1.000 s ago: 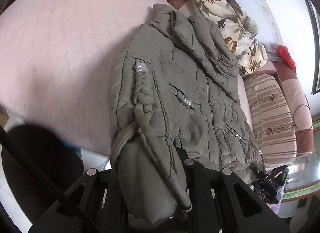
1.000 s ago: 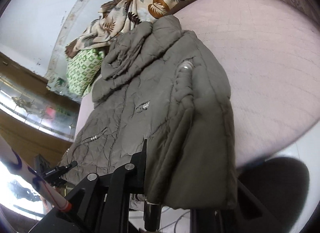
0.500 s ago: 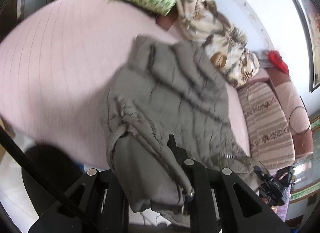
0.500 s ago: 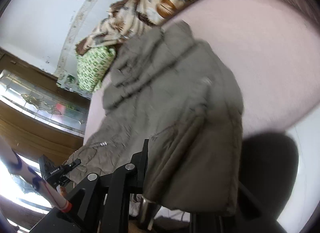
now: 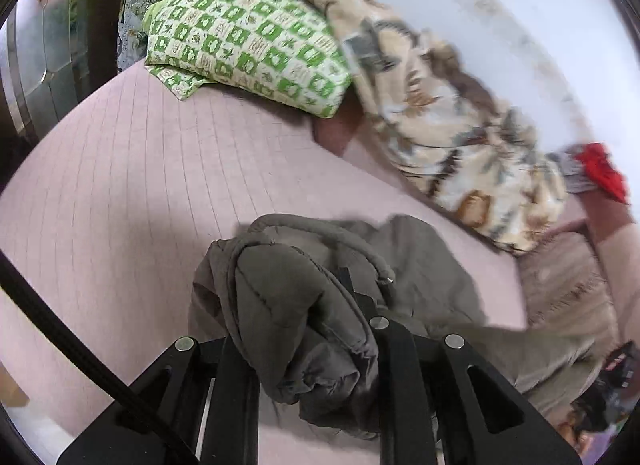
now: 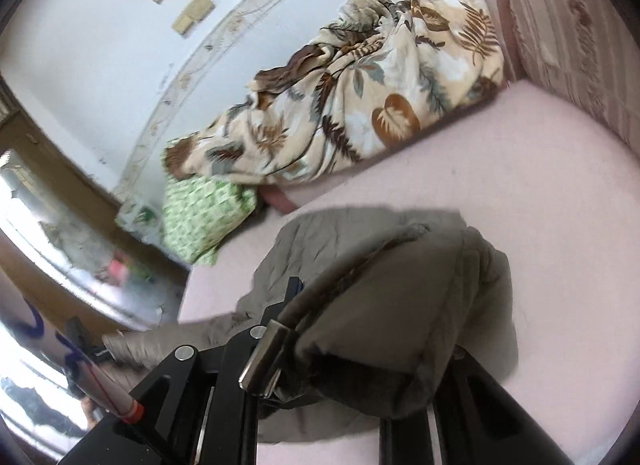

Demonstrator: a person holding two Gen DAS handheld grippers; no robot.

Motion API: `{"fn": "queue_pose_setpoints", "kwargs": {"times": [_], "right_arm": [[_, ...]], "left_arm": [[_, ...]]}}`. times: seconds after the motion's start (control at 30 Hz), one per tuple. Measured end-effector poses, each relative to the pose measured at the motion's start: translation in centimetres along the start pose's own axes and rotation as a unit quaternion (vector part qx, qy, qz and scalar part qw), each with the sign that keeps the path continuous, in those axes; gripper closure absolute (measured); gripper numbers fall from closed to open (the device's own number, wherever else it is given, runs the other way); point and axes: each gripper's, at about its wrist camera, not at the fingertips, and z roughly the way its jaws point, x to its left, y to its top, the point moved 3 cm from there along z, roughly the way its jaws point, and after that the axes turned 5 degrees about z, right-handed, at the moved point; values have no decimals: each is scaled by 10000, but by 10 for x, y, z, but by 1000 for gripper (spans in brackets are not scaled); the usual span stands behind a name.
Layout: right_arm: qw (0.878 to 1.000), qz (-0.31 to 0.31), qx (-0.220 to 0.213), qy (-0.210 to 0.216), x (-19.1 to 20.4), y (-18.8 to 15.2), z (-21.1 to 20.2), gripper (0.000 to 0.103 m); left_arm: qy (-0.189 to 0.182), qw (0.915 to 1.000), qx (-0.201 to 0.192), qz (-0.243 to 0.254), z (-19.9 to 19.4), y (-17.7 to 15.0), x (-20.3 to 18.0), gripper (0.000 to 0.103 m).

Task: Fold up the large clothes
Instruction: 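Lay the lifted hem over the collar and open both grippers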

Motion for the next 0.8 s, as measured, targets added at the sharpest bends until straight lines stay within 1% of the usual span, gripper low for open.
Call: {"fn": "queue_pose_setpoints", "kwargs": {"times": [0.03, 0.1, 0.13, 0.17, 0.27, 0.3, 0.37, 0.4, 0.47, 0.5, 0.53, 0.57, 0.6, 0.63, 0.67, 0.7, 0.73, 0.8], "right_arm": [[9999, -11, 3, -118, 0, 10, 16, 84], [9994, 0, 65, -351, -8, 27, 54, 84], [9990, 20, 93, -432, -13, 32, 64, 83], [9982, 110, 174, -560, -22, 38, 86, 83], [9958, 314, 341, -789, -44, 47, 128, 83], [9948, 435, 389, -837, -55, 49, 144, 82], [9938, 614, 414, -831, -67, 53, 161, 80], [9932, 714, 421, -817, -72, 55, 169, 78], [9922, 922, 409, -732, -80, 59, 181, 72], [9918, 1029, 391, -649, -83, 62, 185, 67], [9917, 1089, 361, -585, -84, 65, 186, 62], [9918, 1117, 331, -526, -83, 66, 185, 58], [9922, 1129, 289, -436, -81, 68, 184, 46], [9931, 1122, 172, -297, -77, 71, 179, 35], [9935, 1104, 105, -239, -73, 71, 177, 30], [9941, 1069, 31, -207, -69, 72, 173, 25], [9948, 991, -63, -216, -63, 74, 169, 18], [9970, 688, -255, -227, -48, 77, 159, 16]], "left_arm": [[80, 10000, 57, -4, 14, 3, 1, 86], [343, 9991, 261, 12, 57, 12, 1, 84], [459, 9983, 365, 23, 76, 14, 2, 84], [526, 9974, 492, 37, 96, 16, 5, 84], [557, 9961, 682, -33, 137, 19, 11, 83], [539, 9960, 713, -75, 146, 20, 12, 83], [466, 9958, 777, -106, 157, 23, 13, 81], [411, 9959, 799, -129, 160, 25, 14, 80], [188, 9967, 783, -140, 159, 29, 15, 72], [41, 9972, 730, -168, 154, 31, 15, 70], [-143, 9974, 668, -227, 148, 32, 16, 65], [-401, 9968, 599, -336, 140, 33, 18, 58], [-607, 9958, 538, -430, 133, 35, 20, 54], [-739, 9949, 474, -497, 127, 35, 21, 44], [-901, 9935, 362, -593, 118, 37, 22, 36], [-1036, 9922, 217, -656, 106, 40, 23, 34], [-1093, 9917, 153, -658, 100, 42, 21, 33], [-1179, 9914, 33, -565, 80, 50, 17, 33]]}}
